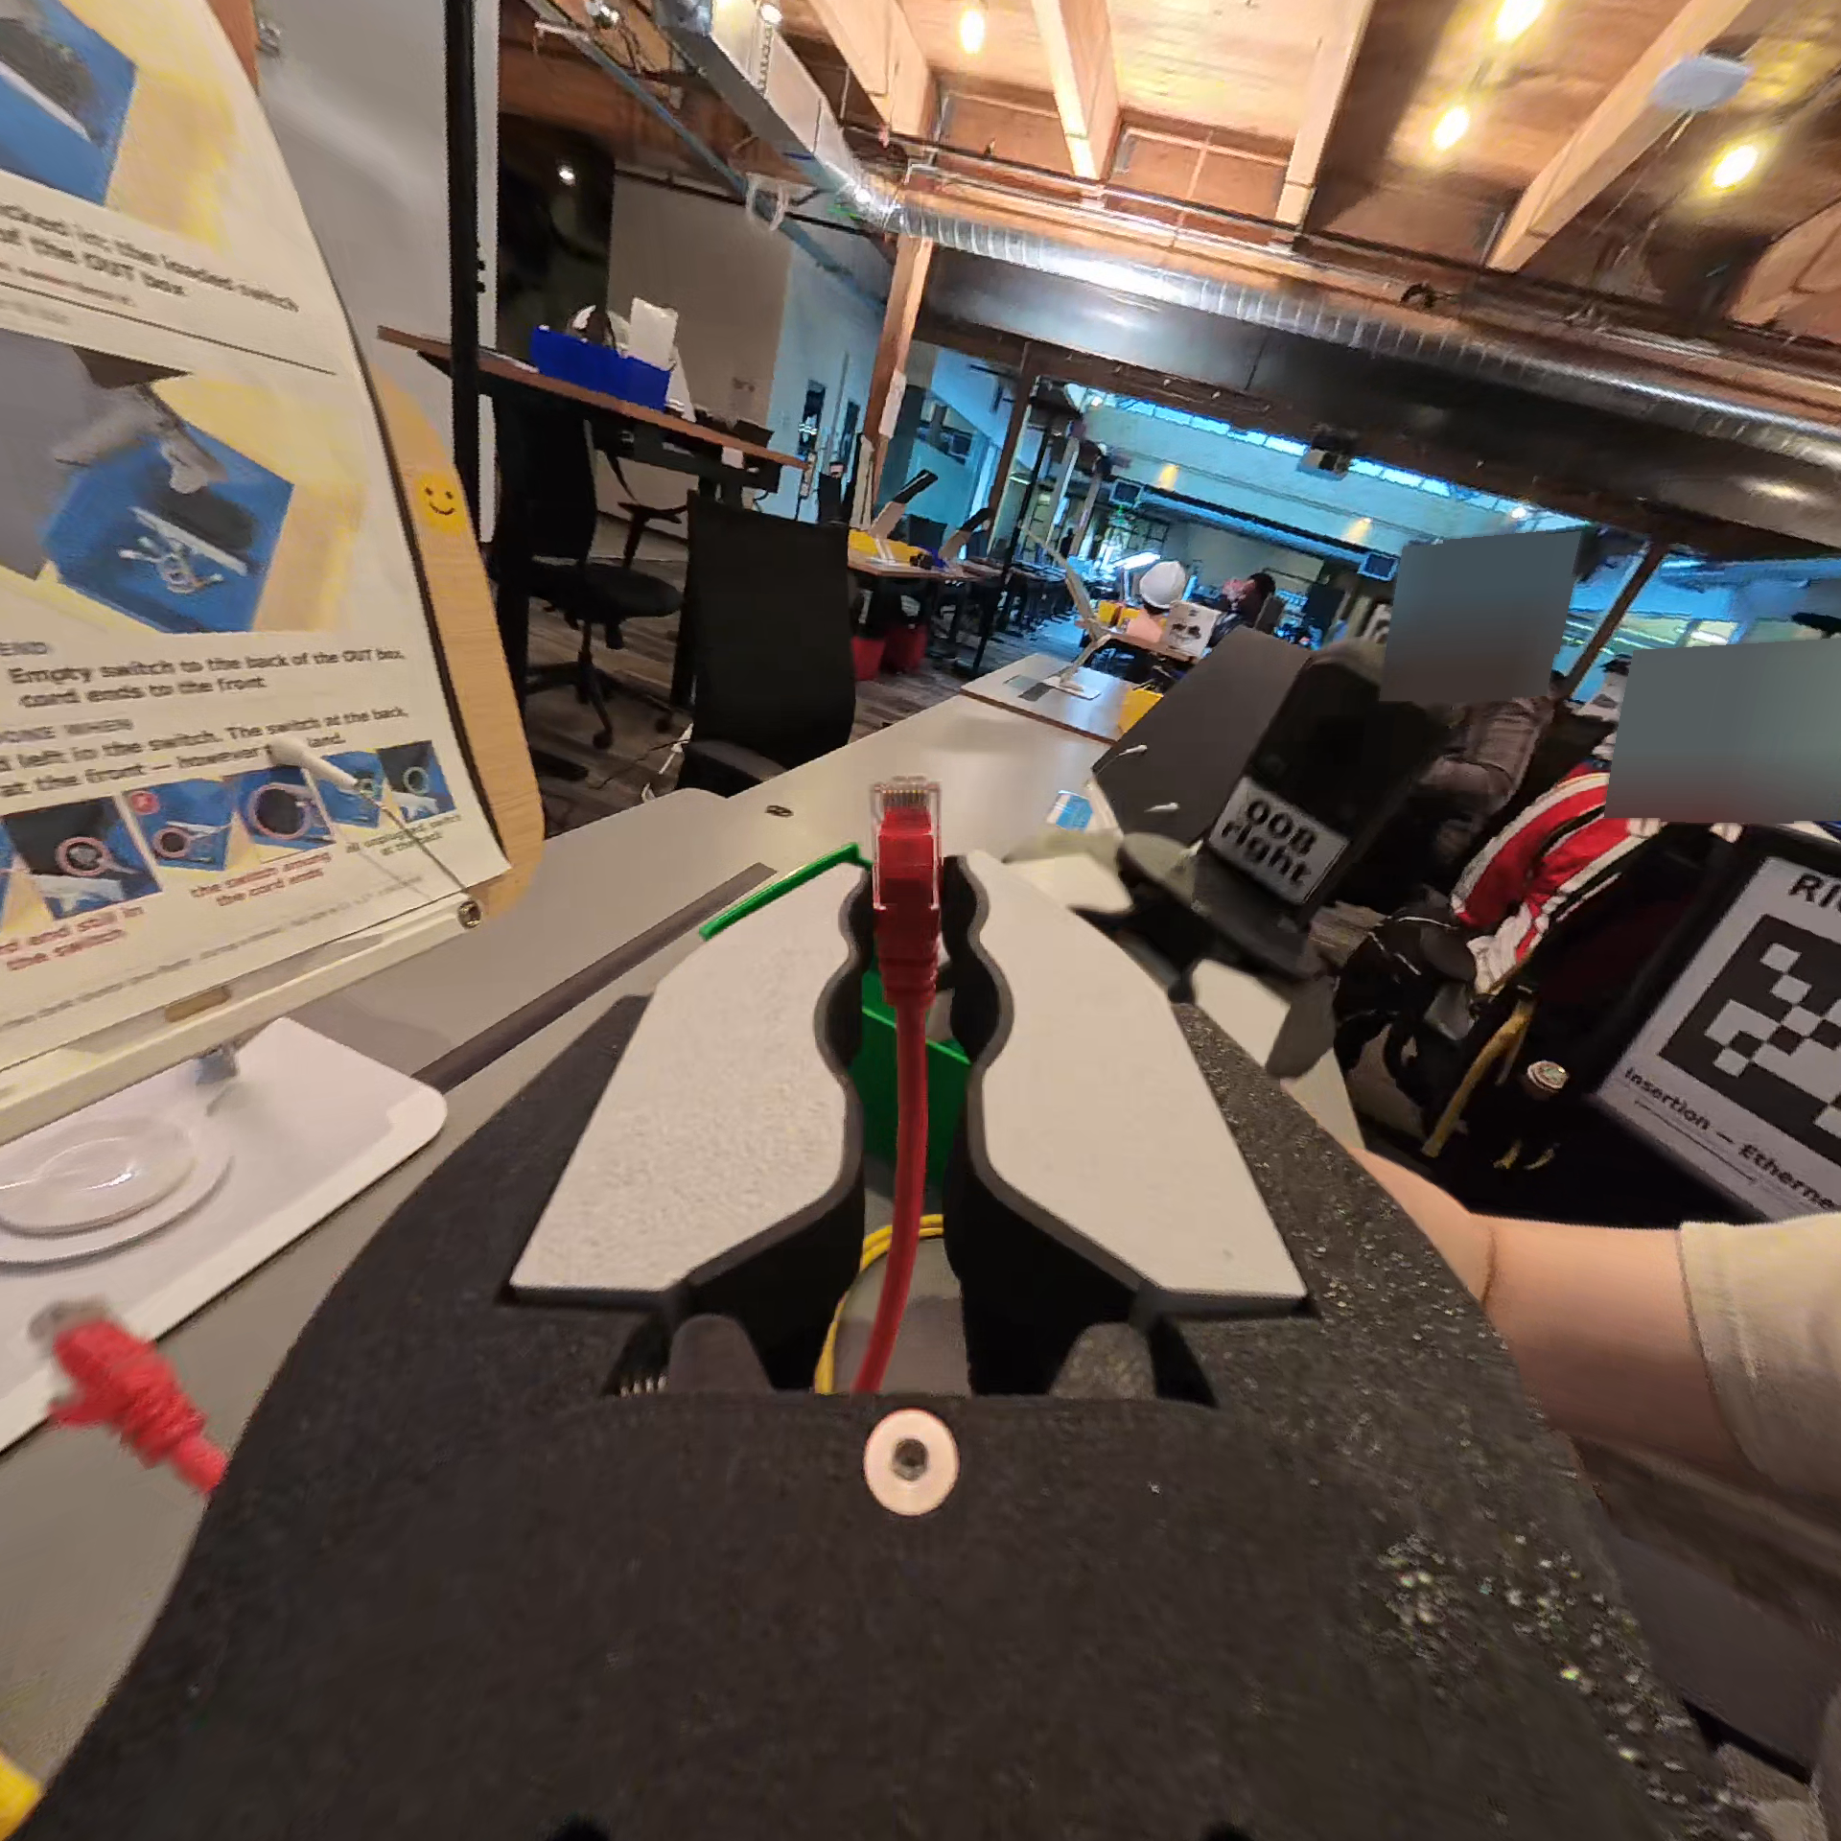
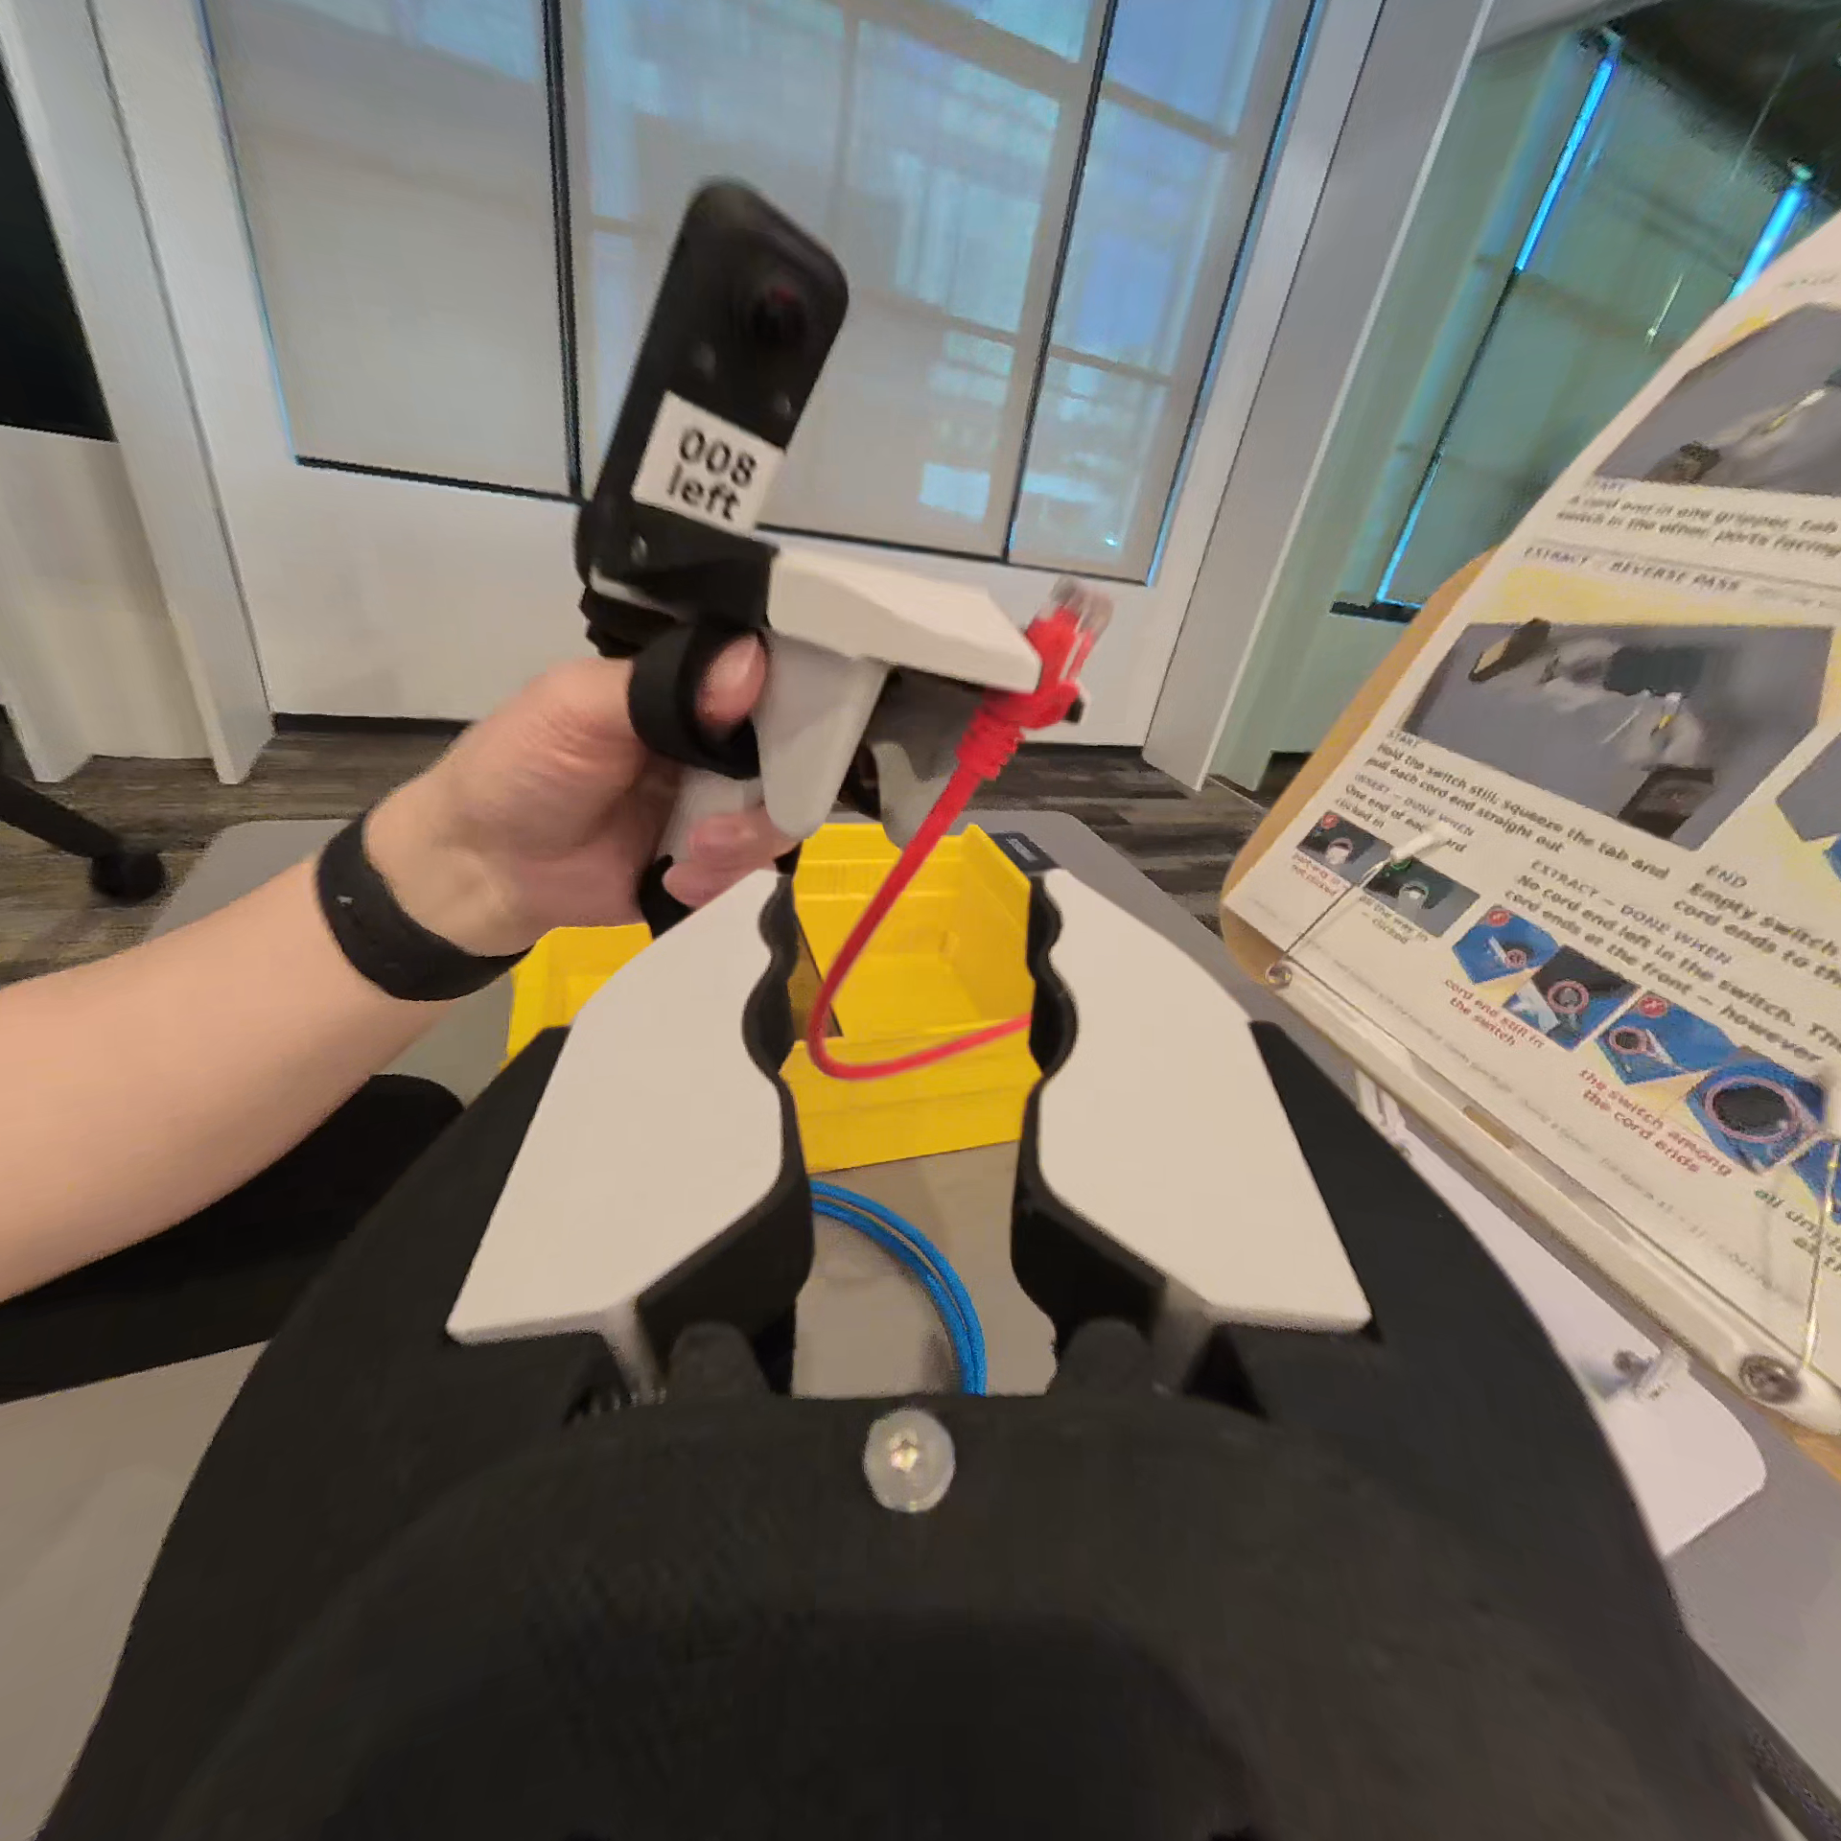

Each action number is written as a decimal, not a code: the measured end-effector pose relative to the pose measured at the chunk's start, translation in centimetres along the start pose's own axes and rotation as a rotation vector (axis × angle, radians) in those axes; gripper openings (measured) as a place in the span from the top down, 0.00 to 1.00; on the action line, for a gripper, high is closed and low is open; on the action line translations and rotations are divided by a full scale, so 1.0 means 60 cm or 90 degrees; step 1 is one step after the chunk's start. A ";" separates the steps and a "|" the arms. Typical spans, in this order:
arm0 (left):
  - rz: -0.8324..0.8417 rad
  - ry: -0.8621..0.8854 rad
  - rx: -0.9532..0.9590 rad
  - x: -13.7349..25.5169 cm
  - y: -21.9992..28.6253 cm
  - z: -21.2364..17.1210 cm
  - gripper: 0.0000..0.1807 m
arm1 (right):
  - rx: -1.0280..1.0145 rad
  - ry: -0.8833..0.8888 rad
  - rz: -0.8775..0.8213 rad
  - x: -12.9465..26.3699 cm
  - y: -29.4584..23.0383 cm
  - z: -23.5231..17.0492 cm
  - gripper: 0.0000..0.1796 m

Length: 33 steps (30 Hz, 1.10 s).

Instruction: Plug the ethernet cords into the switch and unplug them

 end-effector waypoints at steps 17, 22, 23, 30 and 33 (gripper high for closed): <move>-0.006 0.025 -0.043 -0.046 0.033 -0.002 0.94 | 0.073 0.046 -0.122 -0.008 0.011 -0.022 0.94; 0.005 -0.041 -0.060 -0.012 0.032 0.006 0.87 | 0.159 -0.022 -0.082 0.023 0.030 -0.011 0.97; 0.015 -0.054 -0.073 -0.002 0.032 0.006 0.90 | 0.201 -0.043 -0.107 0.034 0.043 -0.008 0.97; 0.039 -0.129 -0.145 0.023 0.038 -0.009 0.80 | 0.521 -0.165 -0.193 0.074 0.068 -0.007 0.97; 0.004 -0.167 -0.169 0.021 0.045 -0.027 0.79 | 0.563 -0.154 -0.173 0.069 0.049 -0.005 0.97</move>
Point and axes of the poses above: each gripper's, where its closed fingertips meet, x back along the fingers, z out of its top, y = z × x across the jaws, the point moved 1 cm from there along x, back along the fingers, and after that the axes turned 7 degrees about -z, right-handed, at the moved point
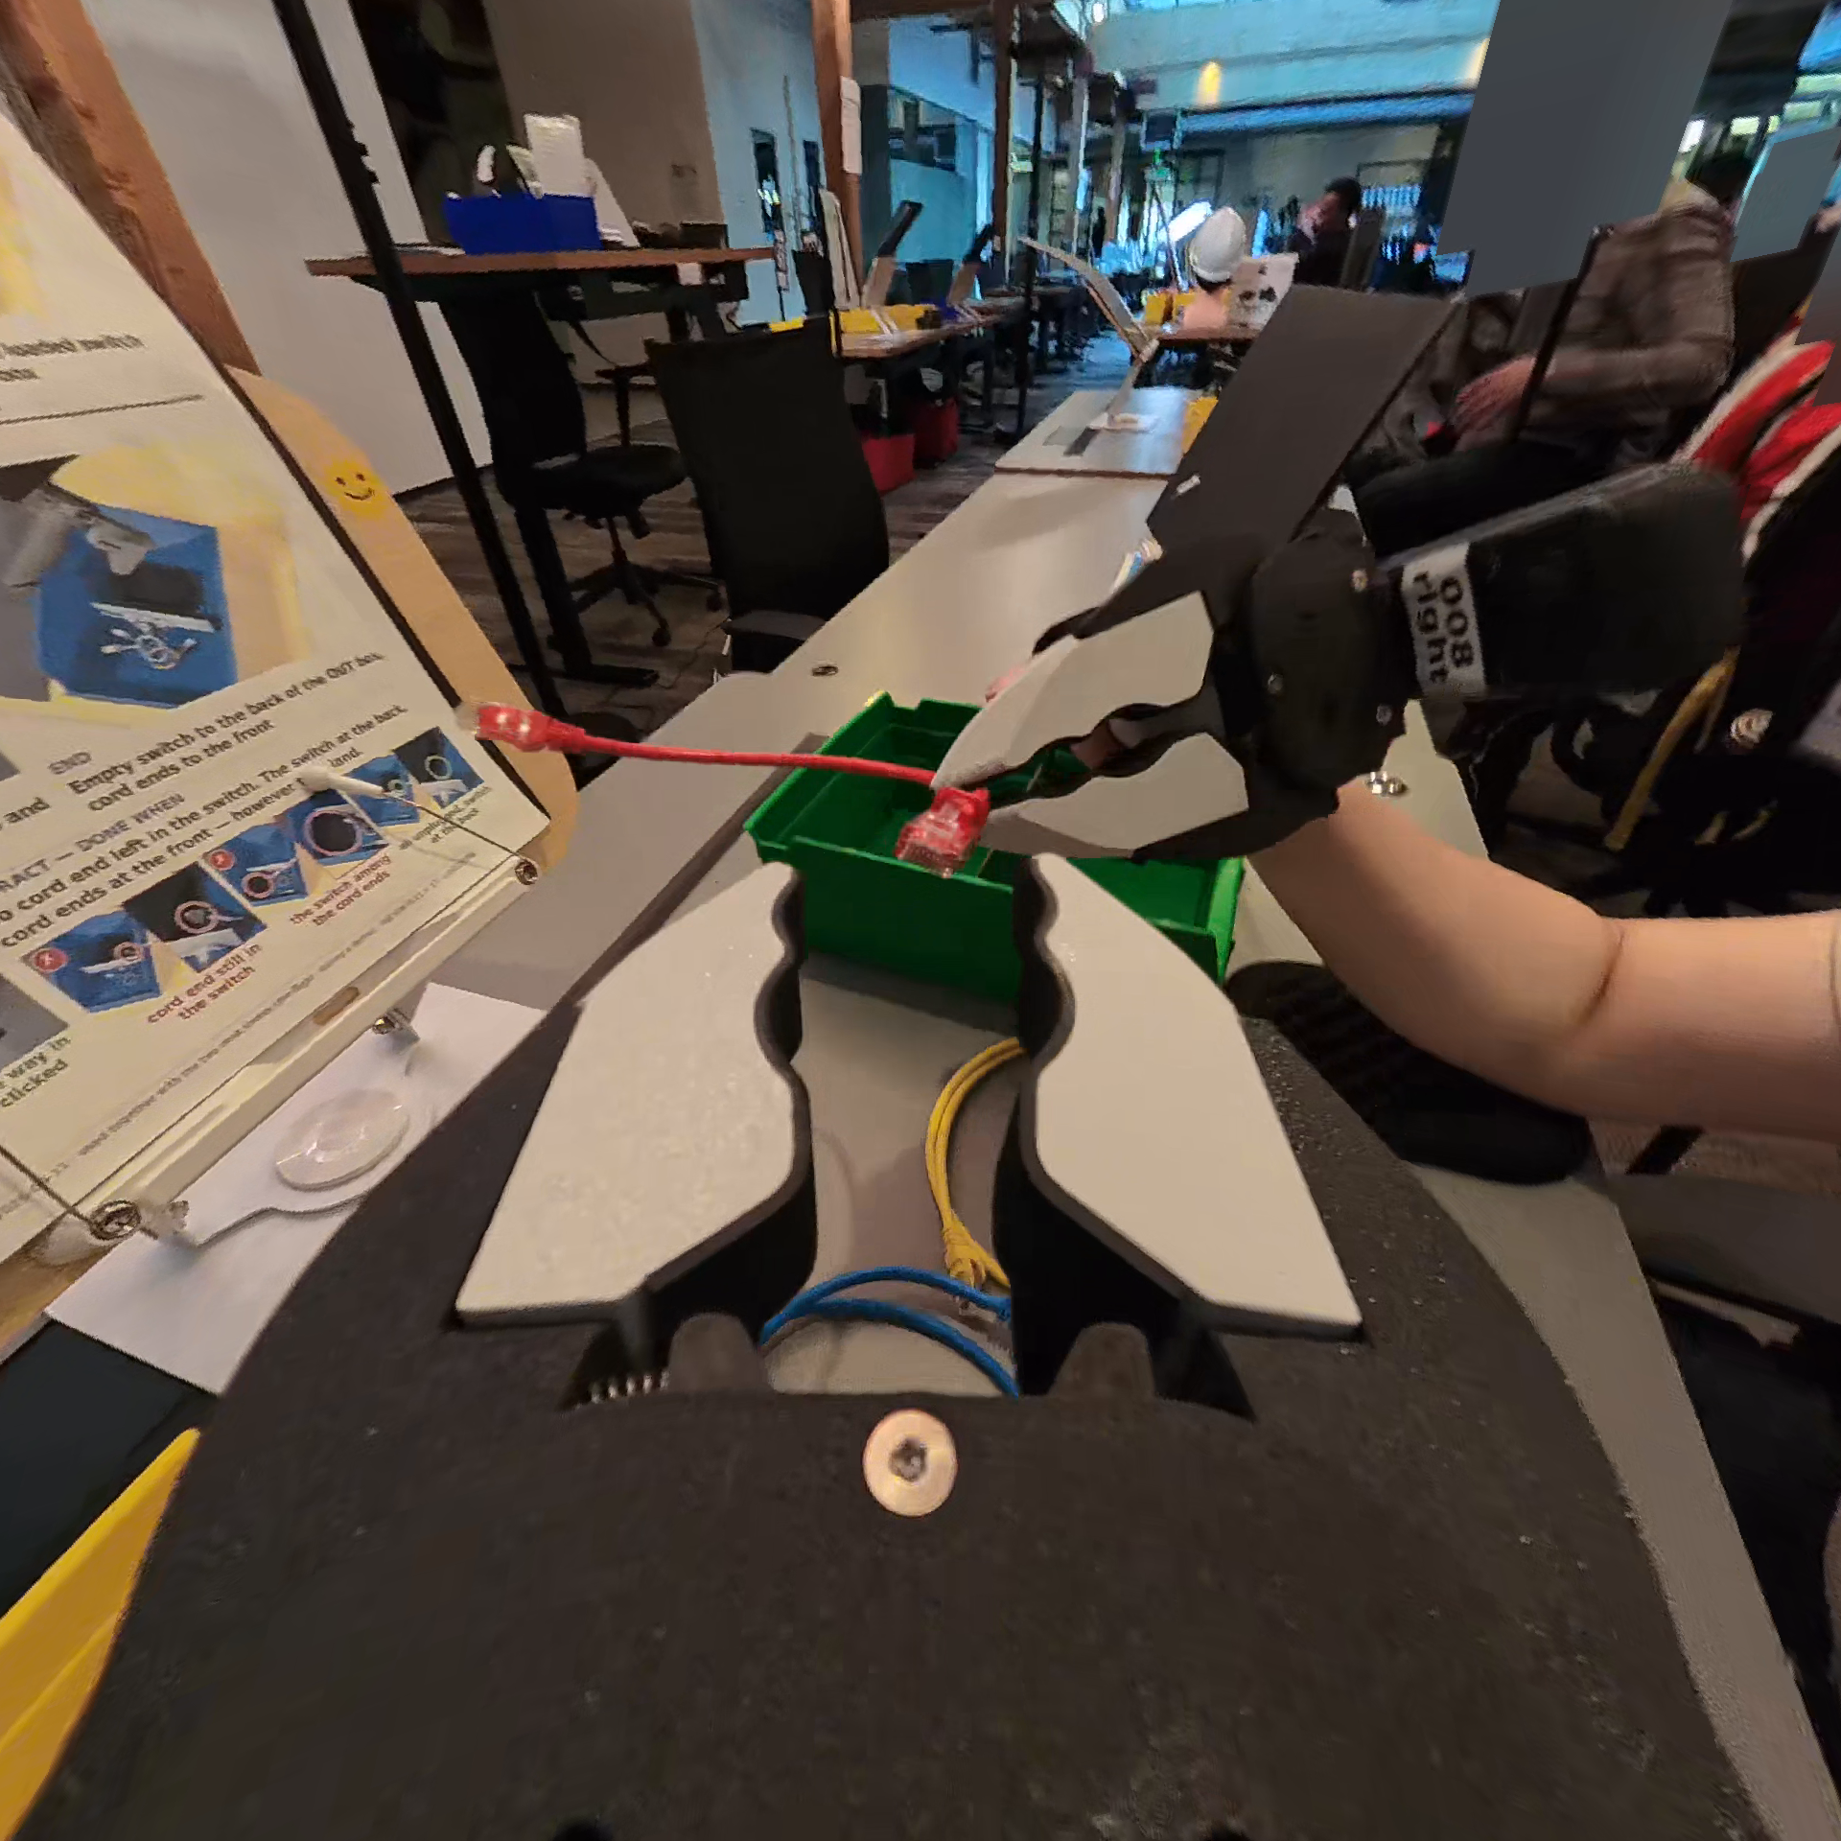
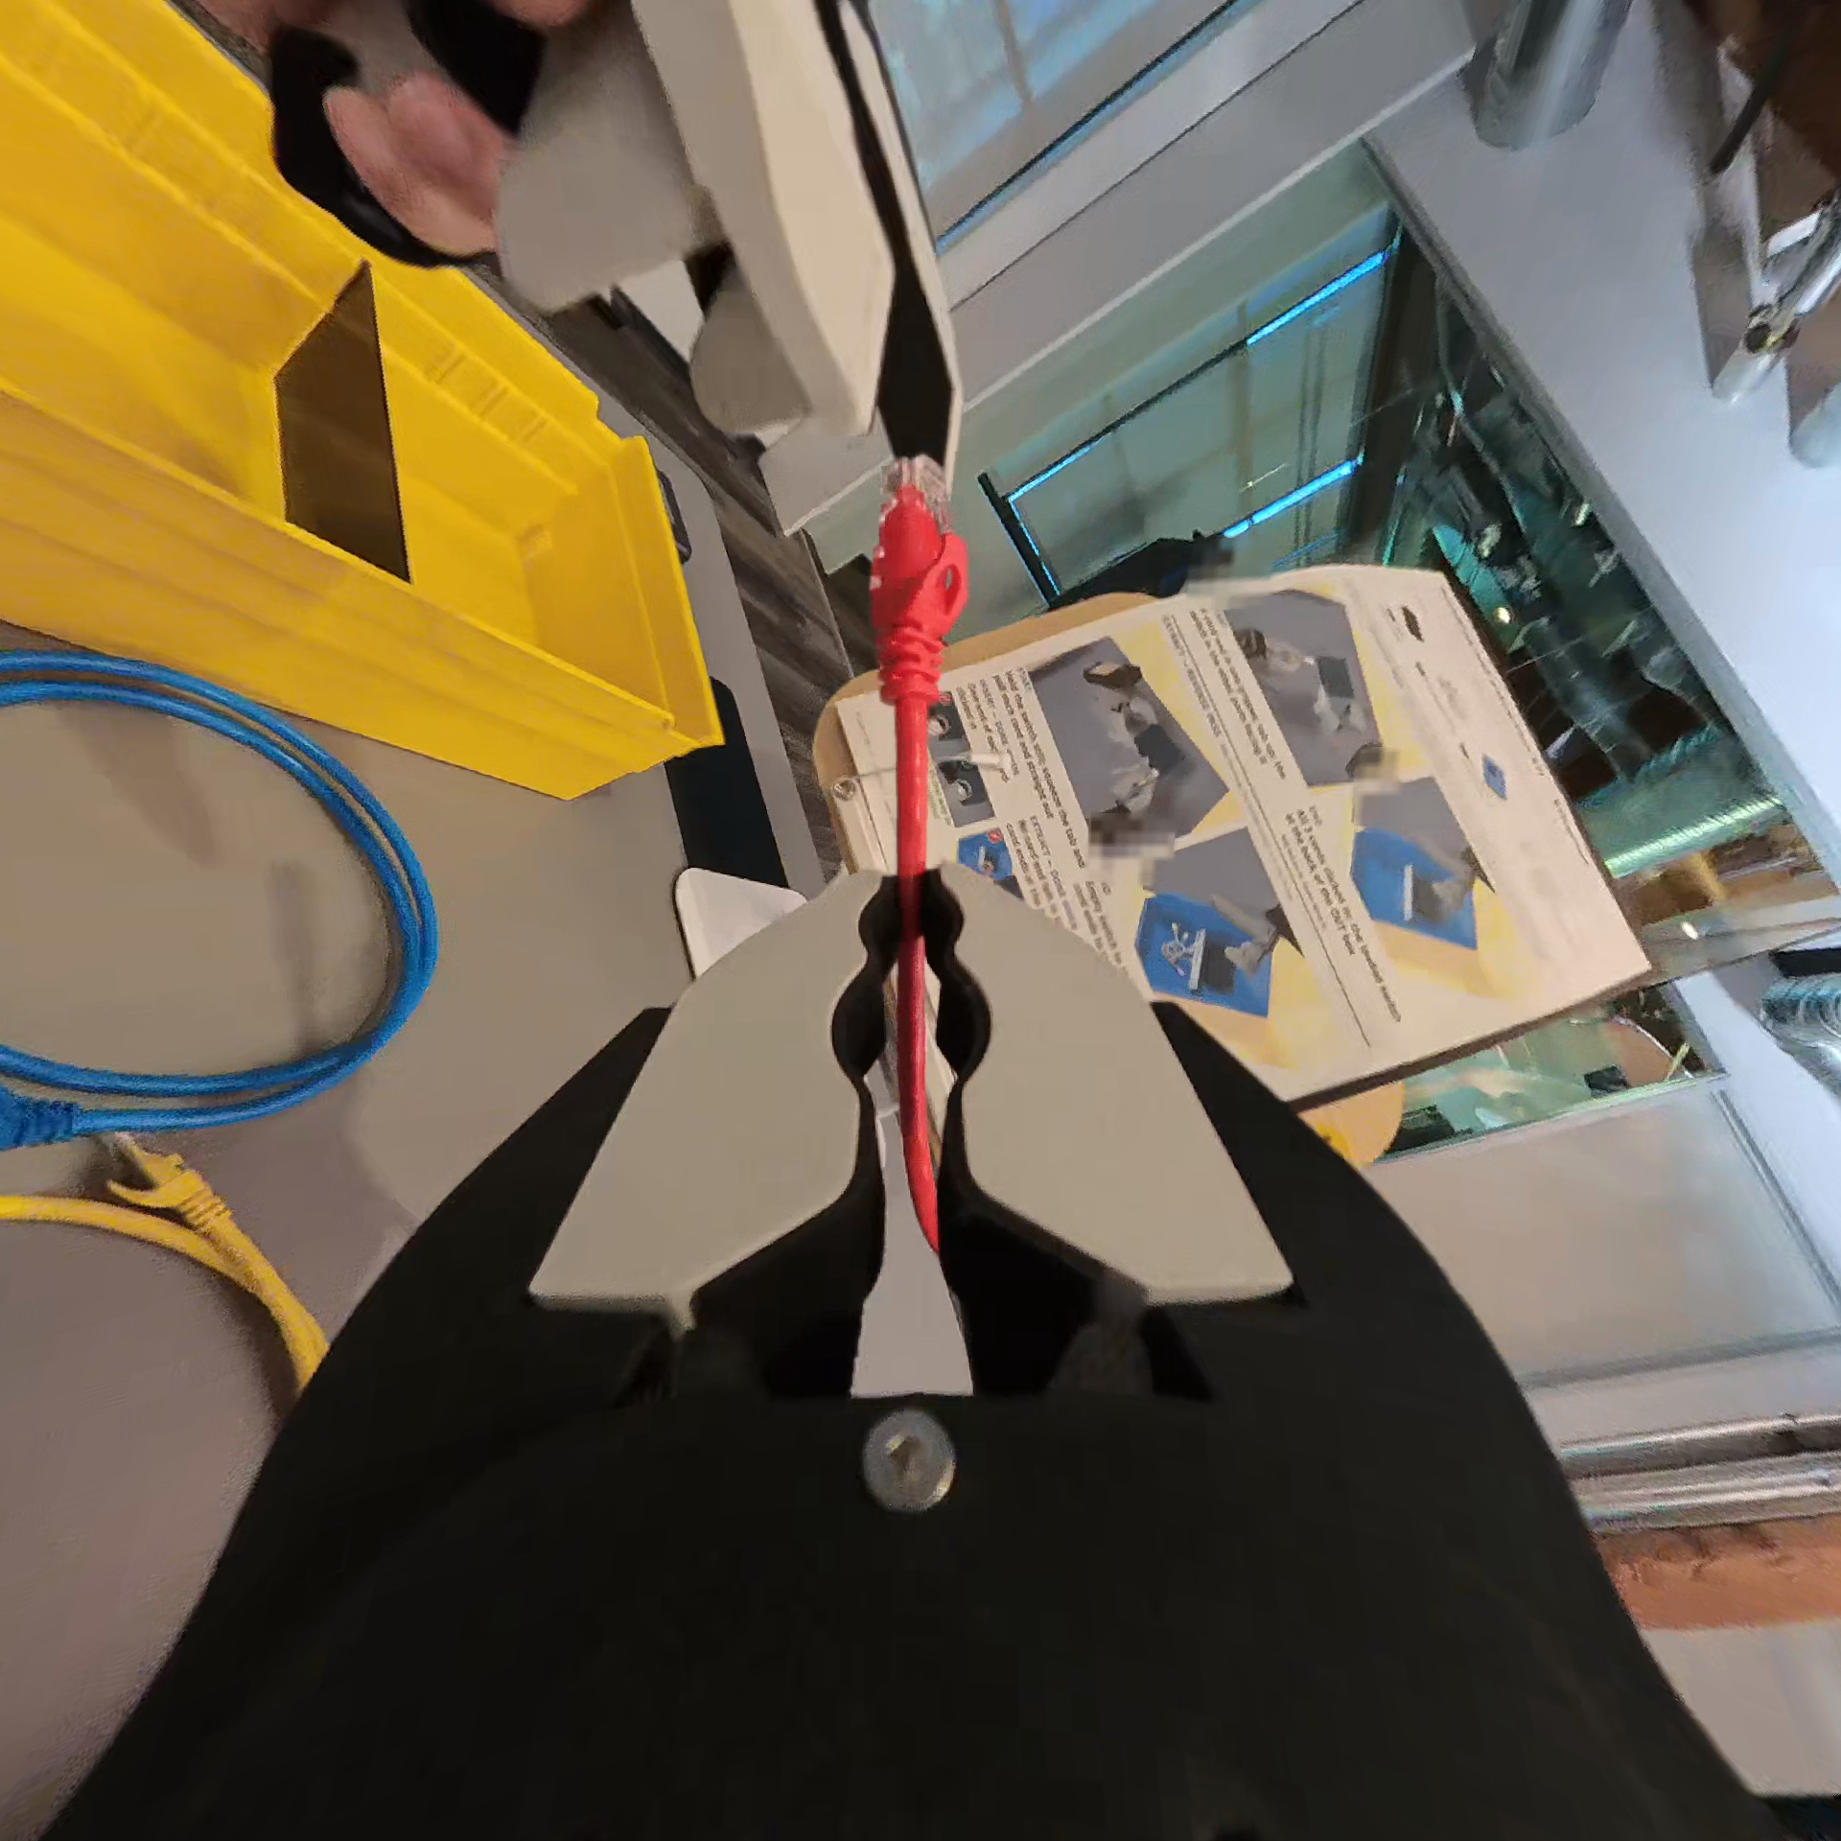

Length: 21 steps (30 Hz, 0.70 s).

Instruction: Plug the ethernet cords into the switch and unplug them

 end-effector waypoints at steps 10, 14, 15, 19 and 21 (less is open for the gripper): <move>-0.015 -0.068 -0.063 -0.007 0.014 -0.026 0.83 | 0.029 0.014 0.020 -0.001 -0.016 0.012 0.97; -0.027 -0.079 -0.059 -0.011 0.020 -0.029 0.79 | 0.035 0.005 0.021 -0.003 -0.018 0.009 0.97; -0.032 -0.086 -0.060 -0.013 0.023 -0.031 0.77 | 0.036 0.004 0.023 -0.004 -0.019 0.008 0.97; -0.041 -0.104 -0.056 -0.023 0.031 -0.036 0.74 | 0.049 -0.011 0.021 -0.009 -0.024 0.005 0.97; -0.031 -0.104 -0.054 -0.026 0.028 -0.035 0.77 | 0.056 -0.009 0.017 -0.011 -0.025 0.006 0.97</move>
Point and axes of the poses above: each gripper's, where its closed fingertips meet, x back along the fingers, z out of its top, y = z × x across the jaws, the point moved 1 cm from there along x, back along the fingers, and after that the axes turned 7 degrees about -z, right-handed, at the moved point
